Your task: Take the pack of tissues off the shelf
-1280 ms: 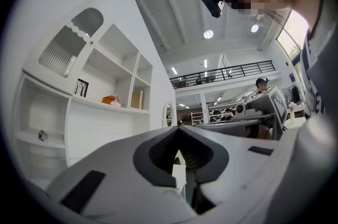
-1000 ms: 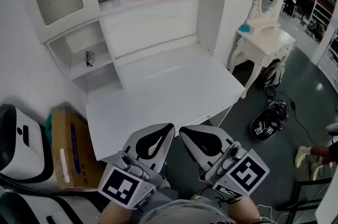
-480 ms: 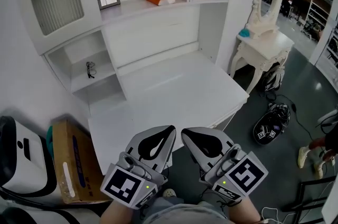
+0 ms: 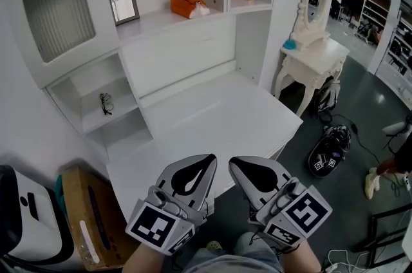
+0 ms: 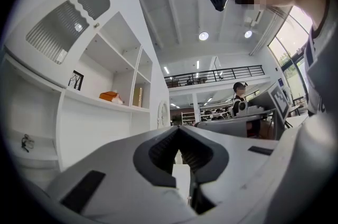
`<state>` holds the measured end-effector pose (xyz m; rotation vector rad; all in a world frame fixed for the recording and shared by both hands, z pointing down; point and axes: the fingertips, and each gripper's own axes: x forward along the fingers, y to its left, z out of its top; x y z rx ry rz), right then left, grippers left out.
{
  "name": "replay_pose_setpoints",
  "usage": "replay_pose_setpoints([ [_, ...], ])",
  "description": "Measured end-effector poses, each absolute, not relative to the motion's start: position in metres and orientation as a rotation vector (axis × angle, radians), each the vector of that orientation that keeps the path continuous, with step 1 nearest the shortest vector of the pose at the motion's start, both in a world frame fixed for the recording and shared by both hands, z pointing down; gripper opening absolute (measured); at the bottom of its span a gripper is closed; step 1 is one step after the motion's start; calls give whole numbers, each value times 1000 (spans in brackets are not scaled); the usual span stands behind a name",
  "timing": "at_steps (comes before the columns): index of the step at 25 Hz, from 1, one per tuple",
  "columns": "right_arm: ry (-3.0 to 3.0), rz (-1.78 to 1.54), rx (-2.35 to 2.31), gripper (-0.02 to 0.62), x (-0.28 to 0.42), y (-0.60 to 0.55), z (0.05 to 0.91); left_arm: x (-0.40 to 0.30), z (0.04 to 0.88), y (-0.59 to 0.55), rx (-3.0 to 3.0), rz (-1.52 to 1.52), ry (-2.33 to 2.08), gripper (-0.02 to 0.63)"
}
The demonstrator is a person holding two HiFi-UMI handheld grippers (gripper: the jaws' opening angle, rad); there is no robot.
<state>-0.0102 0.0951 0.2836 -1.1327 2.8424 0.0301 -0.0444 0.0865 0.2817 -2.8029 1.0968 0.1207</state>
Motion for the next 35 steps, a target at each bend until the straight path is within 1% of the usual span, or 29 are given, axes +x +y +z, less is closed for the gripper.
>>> replay_pose_setpoints([
  [6, 2843, 29, -1153, 11, -4, 74, 286, -42, 284, 62, -2834, 151, 1102, 38],
  [17, 2867, 17, -1020, 5, 1, 11, 275, -37, 273, 4, -2773, 151, 1206, 38],
  [35, 2944, 17, -823, 5, 32, -78, 267, -2, 261, -79, -2677, 133, 1376, 38],
])
